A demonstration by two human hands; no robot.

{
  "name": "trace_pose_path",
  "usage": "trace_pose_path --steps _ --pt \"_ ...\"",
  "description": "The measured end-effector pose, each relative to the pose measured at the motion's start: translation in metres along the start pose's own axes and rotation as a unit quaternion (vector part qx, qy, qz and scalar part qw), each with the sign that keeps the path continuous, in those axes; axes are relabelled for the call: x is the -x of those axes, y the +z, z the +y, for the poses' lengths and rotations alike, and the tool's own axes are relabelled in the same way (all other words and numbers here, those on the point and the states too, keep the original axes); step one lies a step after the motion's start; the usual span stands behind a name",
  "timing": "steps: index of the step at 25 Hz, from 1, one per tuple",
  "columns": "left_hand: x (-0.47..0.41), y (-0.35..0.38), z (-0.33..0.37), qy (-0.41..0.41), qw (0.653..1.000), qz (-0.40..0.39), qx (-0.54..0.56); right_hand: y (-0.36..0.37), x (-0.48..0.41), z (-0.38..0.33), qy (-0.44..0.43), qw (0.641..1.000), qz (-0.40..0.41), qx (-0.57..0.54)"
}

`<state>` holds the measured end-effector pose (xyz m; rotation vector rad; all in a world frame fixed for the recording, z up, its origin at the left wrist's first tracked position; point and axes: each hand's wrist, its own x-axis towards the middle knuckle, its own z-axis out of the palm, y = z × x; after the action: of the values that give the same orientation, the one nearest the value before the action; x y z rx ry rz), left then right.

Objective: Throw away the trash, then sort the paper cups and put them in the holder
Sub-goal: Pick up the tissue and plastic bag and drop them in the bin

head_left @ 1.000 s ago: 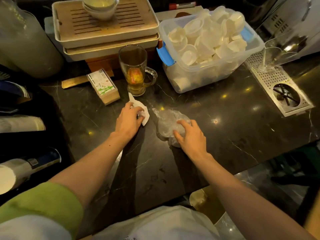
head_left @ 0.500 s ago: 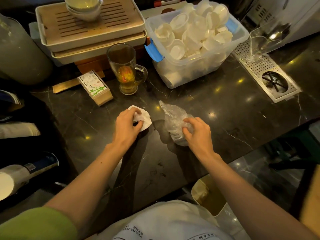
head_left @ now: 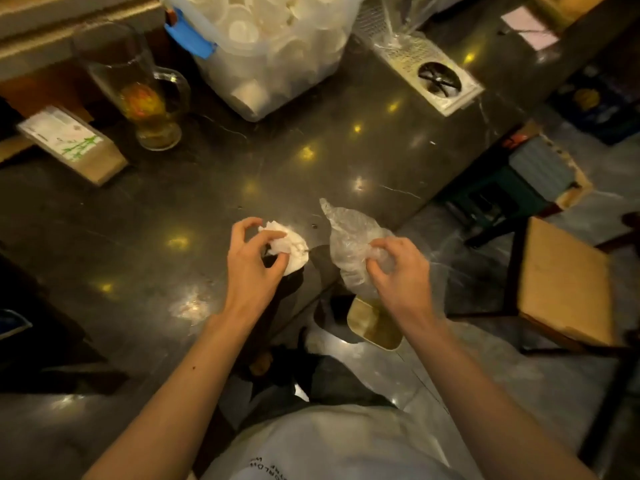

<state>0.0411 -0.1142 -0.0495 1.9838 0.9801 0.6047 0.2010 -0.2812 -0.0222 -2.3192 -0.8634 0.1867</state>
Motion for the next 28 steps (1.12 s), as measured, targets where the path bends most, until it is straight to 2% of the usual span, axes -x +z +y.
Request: trace_pose_path --steps 4,8,11,15,18,21,23,28 --pt "0.034 0.037 0.027 0.059 0.998 -0.036 0.011 -0.036 0.045 0.046 0.032 0.999 0.023 0.018" --pt "0.076 0.071 0.048 0.077 0.995 -0.061 0.001 -0.059 0.086 0.090 0.027 0.998 0.035 0.039" --pt "0.122 0.111 0.063 0.067 0.994 -0.076 -0.042 -0.079 0.122 0.136 -0.011 0.997 0.054 0.052" --pt "0.174 0.156 0.079 0.065 0.988 -0.118 -0.076 -0.099 0.164 0.191 -0.057 0.993 0.018 0.100" --pt "0.196 0.185 0.082 0.068 0.980 -0.170 -0.079 -0.109 0.188 0.228 -0.036 0.994 -0.011 0.103" --pt "0.198 0.215 0.071 0.050 0.965 -0.232 -0.114 -0.103 0.194 0.254 0.016 0.990 -0.076 0.120" --pt "0.190 0.232 0.060 0.034 0.954 -0.267 -0.130 -0.092 0.189 0.265 0.059 0.984 -0.114 0.126" --pt "0.140 0.279 0.019 0.008 0.938 -0.318 -0.138 -0.052 0.156 0.290 0.137 0.970 -0.138 0.145"
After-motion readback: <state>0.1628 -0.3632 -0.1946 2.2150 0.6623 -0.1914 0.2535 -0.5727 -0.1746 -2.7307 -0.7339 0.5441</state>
